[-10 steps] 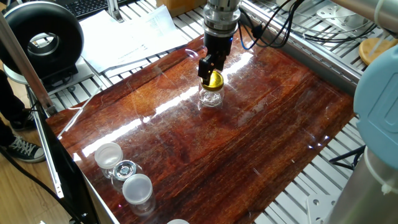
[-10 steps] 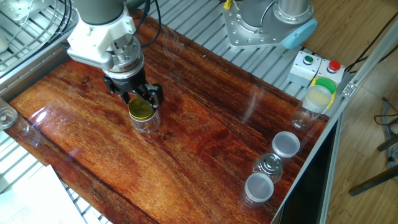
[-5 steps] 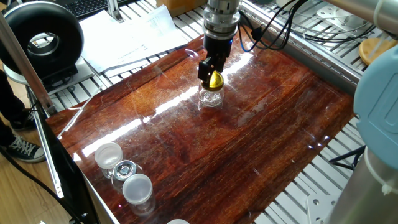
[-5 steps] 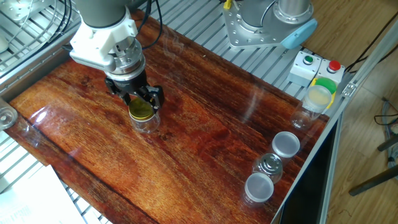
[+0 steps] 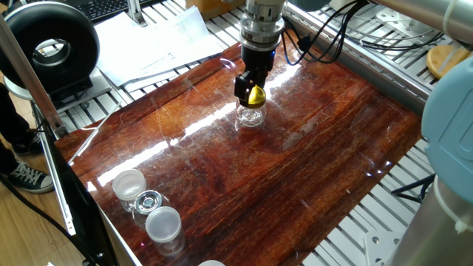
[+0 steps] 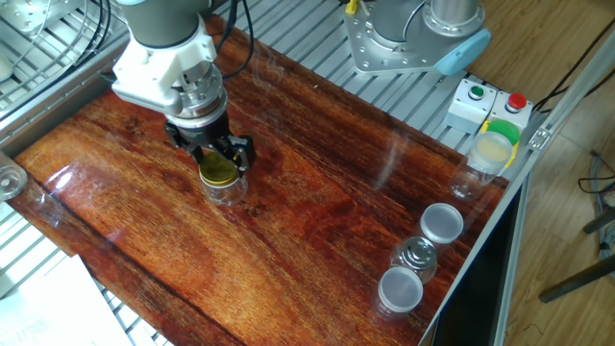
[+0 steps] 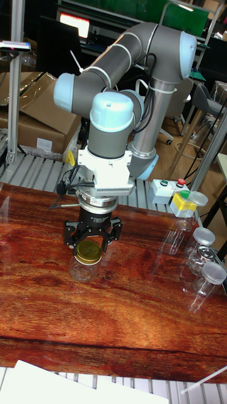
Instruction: Unscrew the lid from the jar
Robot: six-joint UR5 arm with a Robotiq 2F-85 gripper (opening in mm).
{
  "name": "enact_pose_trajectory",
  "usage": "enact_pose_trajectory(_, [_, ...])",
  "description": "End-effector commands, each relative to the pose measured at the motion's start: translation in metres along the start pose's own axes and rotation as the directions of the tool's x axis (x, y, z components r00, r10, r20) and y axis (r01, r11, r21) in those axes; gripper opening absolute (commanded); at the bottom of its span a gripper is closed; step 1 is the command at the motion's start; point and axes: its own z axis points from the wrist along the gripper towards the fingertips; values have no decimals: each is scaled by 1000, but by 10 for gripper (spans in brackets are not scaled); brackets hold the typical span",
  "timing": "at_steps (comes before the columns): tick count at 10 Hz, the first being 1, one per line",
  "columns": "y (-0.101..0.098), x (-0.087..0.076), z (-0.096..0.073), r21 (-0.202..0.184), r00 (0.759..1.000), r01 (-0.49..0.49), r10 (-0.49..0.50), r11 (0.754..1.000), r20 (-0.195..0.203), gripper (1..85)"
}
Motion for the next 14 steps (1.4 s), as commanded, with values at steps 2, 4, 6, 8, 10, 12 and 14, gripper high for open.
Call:
enact_pose_trajectory(2, [0, -1, 0, -1, 1000, -8, 8, 1000, 4, 717])
enact_pose_trajectory(4, [-1, -2, 0, 5, 1000, -8, 8, 1000, 7, 720])
enact_pose_trajectory(6, [-4, -3, 1, 23, 1000, -19, 19, 1000, 9, 720])
enact_pose_trajectory(8, [-5, -4, 1, 29, 1000, -26, 26, 999, 11, 723])
enact_pose_trajectory(10, [-5, -4, 2, 37, 1000, -28, 28, 999, 9, 733])
enact_pose_trajectory(12, [-4, -4, 2, 39, 999, -34, 34, 999, 7, 737])
enact_pose_trajectory(14, [-3, -3, 2, 41, 999, -33, 32, 999, 5, 740])
